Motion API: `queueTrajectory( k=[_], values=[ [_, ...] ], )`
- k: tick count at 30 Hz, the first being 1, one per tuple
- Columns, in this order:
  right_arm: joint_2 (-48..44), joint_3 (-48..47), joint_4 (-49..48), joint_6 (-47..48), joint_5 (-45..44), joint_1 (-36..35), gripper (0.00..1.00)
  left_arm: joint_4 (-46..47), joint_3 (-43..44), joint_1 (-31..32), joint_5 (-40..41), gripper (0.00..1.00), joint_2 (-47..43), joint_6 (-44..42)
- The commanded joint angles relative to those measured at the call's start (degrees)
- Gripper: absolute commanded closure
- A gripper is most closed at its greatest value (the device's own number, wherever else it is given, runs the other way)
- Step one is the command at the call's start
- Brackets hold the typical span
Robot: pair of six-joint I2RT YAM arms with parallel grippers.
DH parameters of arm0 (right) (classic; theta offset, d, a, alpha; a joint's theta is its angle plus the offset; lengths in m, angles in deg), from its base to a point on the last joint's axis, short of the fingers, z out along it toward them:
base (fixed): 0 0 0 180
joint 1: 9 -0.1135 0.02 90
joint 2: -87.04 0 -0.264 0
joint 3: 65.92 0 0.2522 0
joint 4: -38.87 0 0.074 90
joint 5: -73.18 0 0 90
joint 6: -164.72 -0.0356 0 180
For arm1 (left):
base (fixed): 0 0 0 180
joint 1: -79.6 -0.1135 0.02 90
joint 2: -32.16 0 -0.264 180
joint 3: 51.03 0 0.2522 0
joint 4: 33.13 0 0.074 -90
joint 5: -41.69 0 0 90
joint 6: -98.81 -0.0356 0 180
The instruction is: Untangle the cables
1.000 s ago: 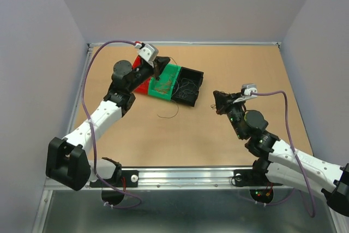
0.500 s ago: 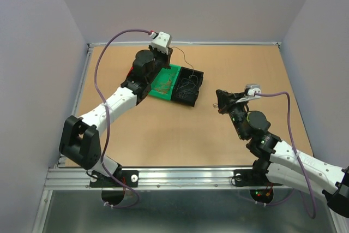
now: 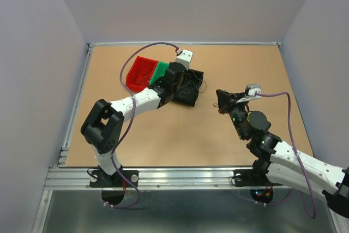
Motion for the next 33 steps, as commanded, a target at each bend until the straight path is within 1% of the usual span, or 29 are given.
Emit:
queueTrajectory(
  k=[1, 3, 5, 6, 7, 9, 10, 11, 13, 15, 16, 17, 18, 19, 20, 22, 24, 26, 28, 29, 30, 31, 33],
  values=[
    [-1.0, -2.3, -0.9, -0.3, -0.7, 0.2, 0.99, -0.7, 1.9, 0.8, 4.1, 1.00, -2.3, 3.8],
    [-1.2, -2.4, -0.9, -0.3, -0.8, 0.3, 0.99, -1.6, 1.8, 1.0, 3.9, 1.00, -2.6, 5.1],
    [-1.3, -2.4, -0.8, -0.3, -0.9, 0.2, 0.99, -4.4, 3.4, 0.9, 6.2, 1.00, -0.4, 6.2],
    [-1.4, -2.3, -0.8, -0.3, -0.8, 0.3, 0.99, -6.6, 5.1, 0.9, 7.0, 1.00, 1.0, 6.7],
    [-1.4, -2.3, -0.8, -0.3, -0.9, 0.2, 0.99, -11.9, 9.1, 0.9, 7.7, 1.00, 2.6, 7.5],
    [-1.4, -2.4, -0.7, -0.3, -1.1, 0.2, 0.99, -18.6, 14.8, 0.8, 7.7, 1.00, 7.2, 9.4],
    [-1.4, -2.4, -0.7, -0.3, -1.1, 0.2, 0.99, -19.6, 16.3, 0.7, 7.7, 1.00, 8.4, 9.9],
    [-1.3, -2.4, -0.7, -0.2, -1.2, 0.2, 0.99, -21.4, 17.2, 0.6, 10.0, 1.00, 9.8, 10.5],
    [-1.0, -2.3, -0.6, -0.3, -1.2, 0.2, 0.99, -20.9, 17.3, -1.1, 13.2, 1.00, 9.5, 11.4],
    [-0.5, -2.5, -0.7, -0.5, -1.1, 0.2, 1.00, -20.0, 16.3, -2.9, 13.1, 1.00, 8.1, 10.8],
    [0.0, -2.6, -0.6, -0.4, -0.9, 0.2, 1.00, -18.1, 14.7, -3.5, 12.9, 1.00, 7.3, 10.0],
    [0.7, -2.8, -0.6, -0.4, -1.0, 0.3, 0.99, -16.7, 13.7, -4.1, 14.1, 1.00, 5.5, 8.6],
    [0.9, -2.9, -0.5, -0.5, -0.7, 0.3, 0.99, -13.3, 11.3, -4.1, 16.2, 1.00, 4.6, 4.5],
    [1.1, -3.0, -0.5, -0.6, -0.7, 0.2, 0.99, -11.7, 10.2, -3.9, 17.5, 1.00, 3.2, 2.8],
    [1.0, -3.0, -0.5, -0.5, -0.6, 0.2, 0.99, -10.8, 9.6, -3.9, 18.1, 1.00, 2.8, 2.1],
    [0.7, -2.9, -0.5, -0.6, -0.8, 0.2, 0.99, -9.3, 8.7, -3.8, 18.2, 1.00, 2.2, -2.6],
    [0.1, -2.8, -0.5, -0.5, -1.3, 0.2, 0.99, -8.4, 8.6, -3.2, 19.5, 1.00, 2.3, -4.7],
    [-0.2, -2.7, -0.5, -0.5, -1.3, 0.2, 0.99, -7.2, 8.2, -2.4, 21.9, 1.00, 2.7, -8.9],
    [-0.4, -2.6, -0.5, -0.5, -1.3, 0.3, 0.99, -5.8, 7.2, -1.0, 20.8, 1.00, 2.7, -12.0],
    [-0.3, -2.6, -0.5, -0.6, -1.3, 0.2, 0.99, -5.2, 6.7, -0.4, 20.5, 1.00, 2.6, -16.5],
    [-0.3, -2.7, -0.5, -0.5, -1.2, 0.3, 0.99, -4.3, 6.3, 0.2, 21.2, 1.00, 2.9, -18.1],
    [-0.4, -2.7, -0.5, -0.6, -1.1, 0.3, 0.99, -3.3, 6.2, 1.9, 24.1, 1.00, 3.4, -19.7],
    [-0.6, -2.6, -0.4, -0.6, -1.3, 0.2, 0.99, -2.7, 7.3, 3.2, 27.8, 1.00, 6.2, -24.0]
  ],
)
